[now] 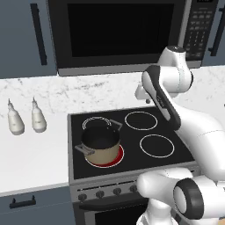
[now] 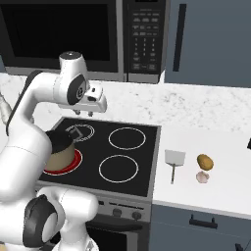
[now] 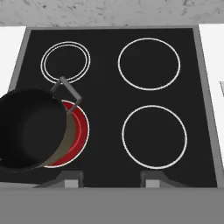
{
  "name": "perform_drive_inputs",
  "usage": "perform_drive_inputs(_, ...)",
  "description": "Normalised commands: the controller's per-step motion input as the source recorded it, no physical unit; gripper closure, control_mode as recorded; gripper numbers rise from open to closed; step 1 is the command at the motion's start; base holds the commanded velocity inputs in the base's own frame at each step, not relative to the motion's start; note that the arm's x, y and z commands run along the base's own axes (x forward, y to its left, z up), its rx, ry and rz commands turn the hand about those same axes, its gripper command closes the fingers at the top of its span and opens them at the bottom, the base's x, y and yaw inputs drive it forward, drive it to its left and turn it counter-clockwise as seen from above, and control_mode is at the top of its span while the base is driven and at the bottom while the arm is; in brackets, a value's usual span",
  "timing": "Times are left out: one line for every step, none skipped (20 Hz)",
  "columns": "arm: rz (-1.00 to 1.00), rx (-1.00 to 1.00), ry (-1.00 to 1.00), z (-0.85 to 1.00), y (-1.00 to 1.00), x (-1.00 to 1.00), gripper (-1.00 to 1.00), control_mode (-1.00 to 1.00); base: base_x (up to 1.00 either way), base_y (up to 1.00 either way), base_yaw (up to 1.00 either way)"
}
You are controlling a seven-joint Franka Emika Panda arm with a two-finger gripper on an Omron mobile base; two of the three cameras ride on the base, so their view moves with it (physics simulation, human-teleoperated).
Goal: Put the garlic and potato in the pot. Retrieve the spatula and lightly stir the vegetables in the pot.
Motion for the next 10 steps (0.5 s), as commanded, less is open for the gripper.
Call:
perform_drive_inputs(0.00, 0.00, 0.00, -0.09, 0.00, -0.04, -1.00, -1.00, 0.00, 0.00, 0.00)
perform_drive_inputs(0.00, -0.05, 0.00, -0.35, 0.00, -0.26, -1.00, -1.00, 0.00, 0.00, 0.00)
perform_drive_inputs(-0.07, -0.08, 0.00, -0.42, -0.14, -0.25, -1.00, -1.00, 0.00, 0.00, 0.00)
perform_drive_inputs(-0.15, -0.13, -0.07, -0.29, -0.31, -0.27, -1.00, -1.00, 0.00, 0.00, 0.00)
perform_drive_inputs(-0.19, -0.16, -0.02, -0.29, -0.50, -0.07, -1.00, -1.00, 0.00, 0.00, 0.00)
perform_drive_inputs(-0.24, -0.14, 0.00, -0.26, -0.81, -0.14, -1.00, -1.00, 0.00, 0.00, 0.00)
perform_drive_inputs(-0.41, -0.08, 0.00, -0.39, -1.00, -0.40, -1.00, -1.00, 0.00, 0.00, 0.00)
perform_drive_inputs(-0.41, -0.06, 0.00, -0.44, -1.00, -0.39, -1.00, -1.00, 0.00, 0.00, 0.00)
perform_drive_inputs(-0.39, -0.02, 0.00, -0.38, -1.00, -0.29, -1.00, -1.00, 0.00, 0.00, 0.00)
perform_drive_inputs(-0.37, -0.02, 0.00, -0.40, -1.00, -0.26, -1.00, -1.00, 0.00, 0.00, 0.00)
